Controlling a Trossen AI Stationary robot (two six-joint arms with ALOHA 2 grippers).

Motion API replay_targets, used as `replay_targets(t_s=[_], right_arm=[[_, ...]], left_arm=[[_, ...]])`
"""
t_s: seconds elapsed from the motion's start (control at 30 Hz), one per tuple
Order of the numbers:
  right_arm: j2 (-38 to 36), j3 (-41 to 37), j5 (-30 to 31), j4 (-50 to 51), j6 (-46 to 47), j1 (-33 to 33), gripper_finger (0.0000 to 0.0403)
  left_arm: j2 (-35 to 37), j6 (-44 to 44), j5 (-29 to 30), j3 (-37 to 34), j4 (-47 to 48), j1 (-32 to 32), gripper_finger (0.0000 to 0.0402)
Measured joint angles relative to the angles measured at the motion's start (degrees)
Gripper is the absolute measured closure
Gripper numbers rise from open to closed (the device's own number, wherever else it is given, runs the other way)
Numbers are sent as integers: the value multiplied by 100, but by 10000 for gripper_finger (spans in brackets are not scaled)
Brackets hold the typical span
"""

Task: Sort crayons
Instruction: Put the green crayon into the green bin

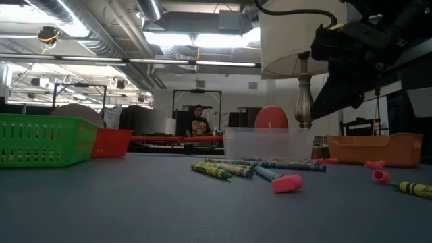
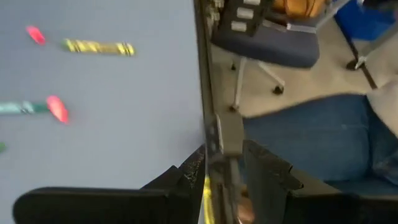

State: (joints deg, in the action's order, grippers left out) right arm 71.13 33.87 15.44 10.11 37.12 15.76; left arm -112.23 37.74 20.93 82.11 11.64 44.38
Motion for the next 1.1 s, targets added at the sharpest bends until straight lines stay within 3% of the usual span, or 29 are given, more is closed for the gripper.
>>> replay_targets(t_s=[0.4,0.8,1.1], right_arm=[[0,0,3,25,-2,-1,303],[0,0,3,26,-2,1,303],[0,0,3,24,0,0,303]], left_arm=[[-622,1163,-280,303,845,422,310],[-1009,1171,-542,303,1083,513,310],[-1084,1165,-149,303,1083,455,310]])
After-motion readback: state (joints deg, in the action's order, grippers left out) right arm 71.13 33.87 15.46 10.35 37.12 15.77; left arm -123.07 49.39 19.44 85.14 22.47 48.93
